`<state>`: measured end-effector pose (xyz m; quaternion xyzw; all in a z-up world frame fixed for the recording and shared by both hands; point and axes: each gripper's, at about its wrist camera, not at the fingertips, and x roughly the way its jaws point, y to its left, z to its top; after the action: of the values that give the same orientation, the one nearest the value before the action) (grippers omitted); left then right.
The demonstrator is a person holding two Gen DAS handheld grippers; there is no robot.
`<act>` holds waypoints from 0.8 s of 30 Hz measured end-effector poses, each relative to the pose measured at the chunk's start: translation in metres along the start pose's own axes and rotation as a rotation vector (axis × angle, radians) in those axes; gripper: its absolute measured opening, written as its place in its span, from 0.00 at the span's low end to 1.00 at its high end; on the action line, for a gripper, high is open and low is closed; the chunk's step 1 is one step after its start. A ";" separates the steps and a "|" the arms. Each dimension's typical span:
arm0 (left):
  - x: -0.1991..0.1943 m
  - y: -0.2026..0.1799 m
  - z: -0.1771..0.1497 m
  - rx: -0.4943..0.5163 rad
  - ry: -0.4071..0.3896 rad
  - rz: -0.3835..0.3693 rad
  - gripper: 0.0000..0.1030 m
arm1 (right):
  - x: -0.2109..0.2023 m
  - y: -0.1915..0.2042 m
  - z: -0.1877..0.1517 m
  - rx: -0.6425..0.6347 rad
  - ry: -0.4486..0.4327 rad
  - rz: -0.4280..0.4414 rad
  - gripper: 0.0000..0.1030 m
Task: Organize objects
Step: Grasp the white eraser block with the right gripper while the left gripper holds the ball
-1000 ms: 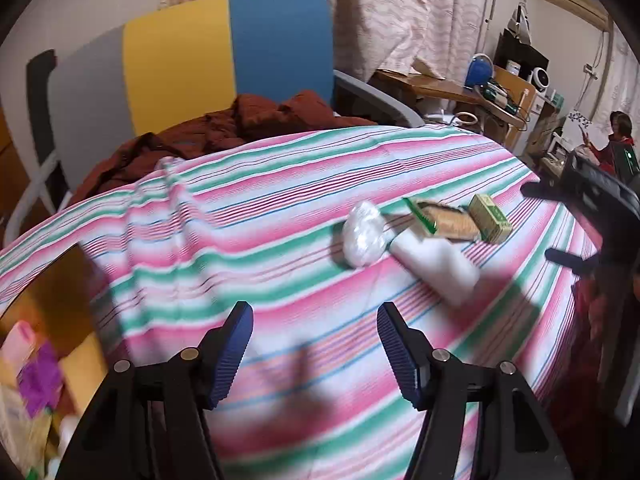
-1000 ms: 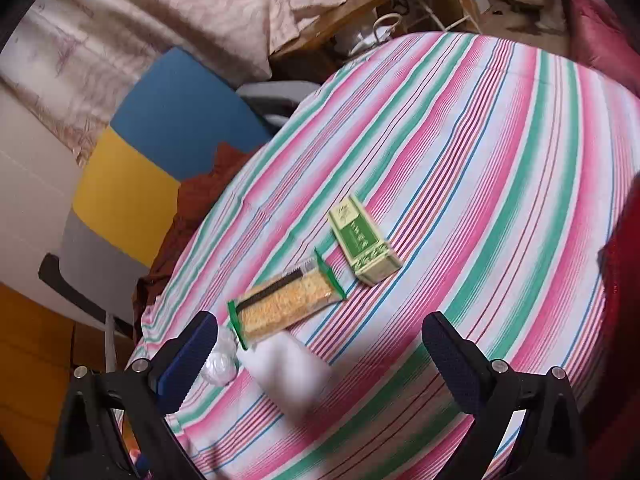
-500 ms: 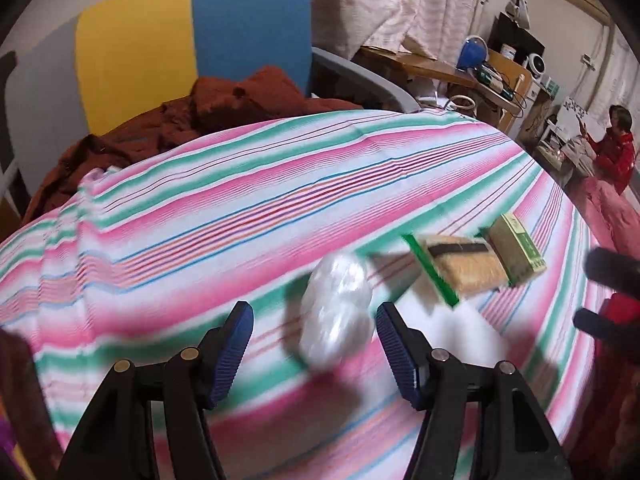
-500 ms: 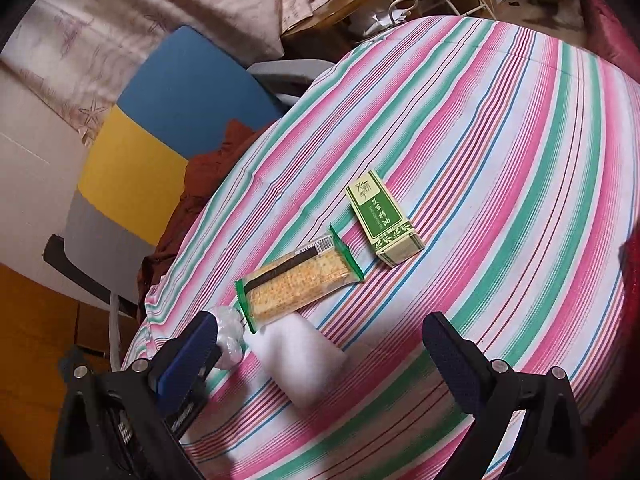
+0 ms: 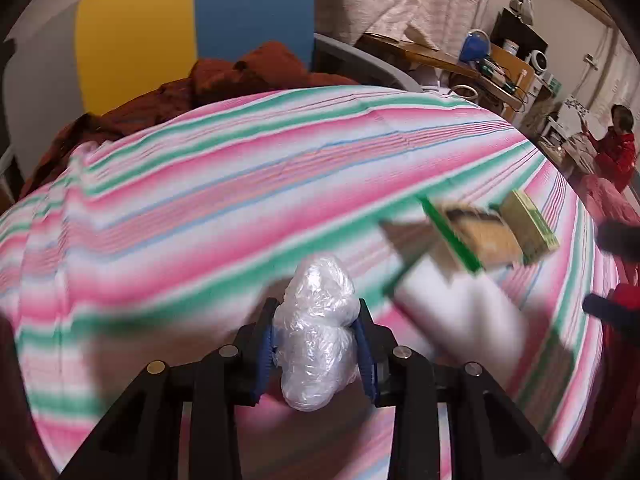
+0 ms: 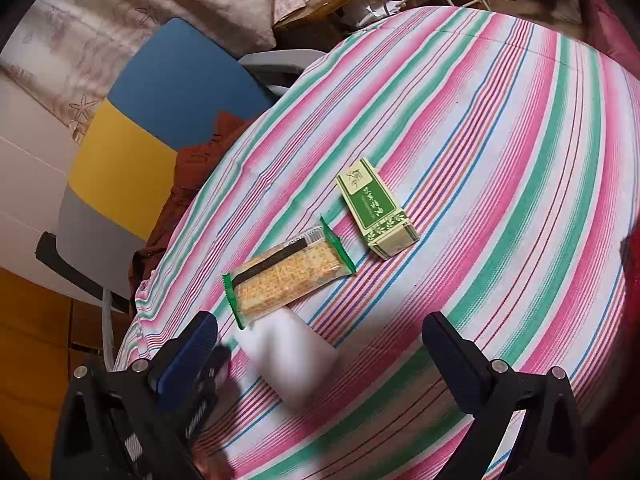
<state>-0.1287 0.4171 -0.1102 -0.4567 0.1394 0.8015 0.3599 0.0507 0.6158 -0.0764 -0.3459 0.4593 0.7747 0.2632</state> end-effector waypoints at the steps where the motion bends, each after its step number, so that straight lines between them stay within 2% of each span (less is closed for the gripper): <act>1: -0.005 -0.001 -0.007 -0.001 -0.001 0.005 0.34 | 0.001 0.000 0.000 0.005 0.002 -0.001 1.00; 6: -0.035 -0.004 -0.054 -0.007 -0.030 0.062 0.35 | 0.001 -0.002 0.000 0.015 0.003 -0.006 1.00; 11: -0.055 -0.009 -0.093 0.016 -0.090 0.082 0.36 | 0.004 -0.003 -0.001 0.019 0.017 -0.018 1.00; 16: -0.057 -0.004 -0.097 0.005 -0.106 0.047 0.36 | 0.008 -0.001 -0.001 0.004 0.029 -0.055 1.00; 20: -0.056 -0.005 -0.099 0.009 -0.118 0.043 0.36 | 0.014 0.011 -0.004 -0.062 0.049 -0.070 1.00; 24: -0.054 -0.003 -0.098 0.003 -0.127 0.032 0.36 | 0.034 0.037 -0.017 -0.201 0.148 -0.067 1.00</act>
<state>-0.0470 0.3409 -0.1180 -0.4021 0.1249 0.8344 0.3557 0.0078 0.5875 -0.0896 -0.4418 0.3856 0.7801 0.2181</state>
